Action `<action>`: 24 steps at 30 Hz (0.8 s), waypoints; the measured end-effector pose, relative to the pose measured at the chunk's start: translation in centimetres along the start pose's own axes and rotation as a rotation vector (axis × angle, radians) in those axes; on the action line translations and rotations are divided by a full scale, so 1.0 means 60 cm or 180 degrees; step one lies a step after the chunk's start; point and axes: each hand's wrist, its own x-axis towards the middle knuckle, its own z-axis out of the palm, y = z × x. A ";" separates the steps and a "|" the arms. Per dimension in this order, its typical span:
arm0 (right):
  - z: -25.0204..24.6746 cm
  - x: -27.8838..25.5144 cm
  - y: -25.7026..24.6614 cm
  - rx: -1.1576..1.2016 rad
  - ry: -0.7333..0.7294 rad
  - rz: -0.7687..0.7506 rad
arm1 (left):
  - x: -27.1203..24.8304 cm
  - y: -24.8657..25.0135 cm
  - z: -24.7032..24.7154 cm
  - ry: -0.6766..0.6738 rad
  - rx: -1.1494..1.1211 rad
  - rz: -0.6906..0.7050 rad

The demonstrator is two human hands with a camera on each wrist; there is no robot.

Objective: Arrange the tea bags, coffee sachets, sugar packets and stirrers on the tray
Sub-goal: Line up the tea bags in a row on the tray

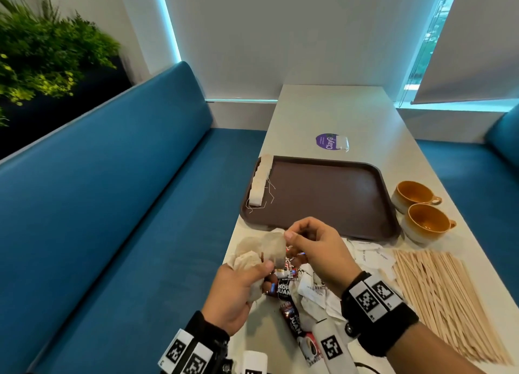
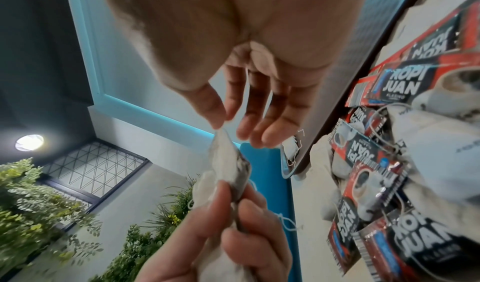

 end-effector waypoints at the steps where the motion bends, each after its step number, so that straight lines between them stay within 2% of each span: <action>1: -0.001 -0.001 -0.001 0.0107 0.0052 -0.0060 | 0.002 -0.002 0.002 0.0053 -0.0023 0.0026; 4: -0.004 -0.008 0.001 0.0151 -0.0109 -0.0188 | 0.004 -0.005 0.006 0.0092 -0.0101 0.0076; 8: 0.002 -0.022 0.013 -0.0081 -0.0342 -0.0107 | 0.005 -0.008 0.005 0.0034 -0.0180 0.0011; 12: 0.003 -0.015 0.024 -0.0209 -0.0185 -0.0027 | 0.007 -0.002 0.008 -0.0106 -0.0444 -0.0247; 15: -0.003 -0.005 0.025 -0.0258 -0.0075 0.0025 | 0.010 0.003 -0.003 -0.0116 -0.1078 -0.0568; 17: -0.011 0.002 0.023 -0.0259 -0.0044 0.0091 | 0.012 0.005 -0.015 -0.0108 -0.1341 -0.0610; 24: -0.022 0.056 -0.002 -0.0763 -0.0005 -0.0005 | 0.020 0.008 -0.047 -0.0154 -0.1038 -0.0502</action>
